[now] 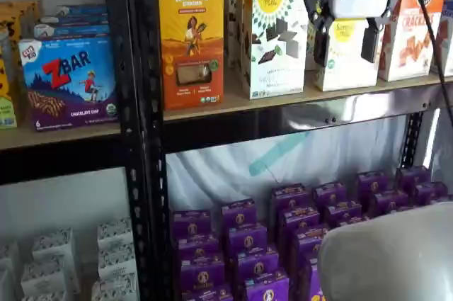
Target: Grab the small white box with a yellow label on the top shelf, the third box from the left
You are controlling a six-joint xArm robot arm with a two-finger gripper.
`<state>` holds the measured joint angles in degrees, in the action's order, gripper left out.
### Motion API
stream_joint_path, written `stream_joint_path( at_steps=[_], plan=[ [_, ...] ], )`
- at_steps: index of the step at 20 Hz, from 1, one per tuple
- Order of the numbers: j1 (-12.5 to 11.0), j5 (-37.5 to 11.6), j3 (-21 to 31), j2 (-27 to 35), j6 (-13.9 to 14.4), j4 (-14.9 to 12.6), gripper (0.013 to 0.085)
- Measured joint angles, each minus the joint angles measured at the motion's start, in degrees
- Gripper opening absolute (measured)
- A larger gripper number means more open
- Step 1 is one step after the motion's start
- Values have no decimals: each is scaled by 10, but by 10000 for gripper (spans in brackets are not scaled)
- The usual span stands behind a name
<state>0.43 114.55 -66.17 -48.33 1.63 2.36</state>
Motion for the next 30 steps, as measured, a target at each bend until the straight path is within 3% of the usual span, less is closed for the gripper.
stream_joint_path(
  at_steps=[4,8,12,17,20,24,30],
  plan=[
    [-15,26,-12,14,-6,17,850],
    [-13,26,-12,13,-7,14,850],
    [-10,2,-4,3,-11,0,850],
    [-19,-52,7,0,-32,-40,850],
    [-51,-90,10,18,-64,-48,850],
    [-102,-150,13,43,-108,-34,850],
    [-142,-199,-7,89,-146,-26,850]
  ],
)
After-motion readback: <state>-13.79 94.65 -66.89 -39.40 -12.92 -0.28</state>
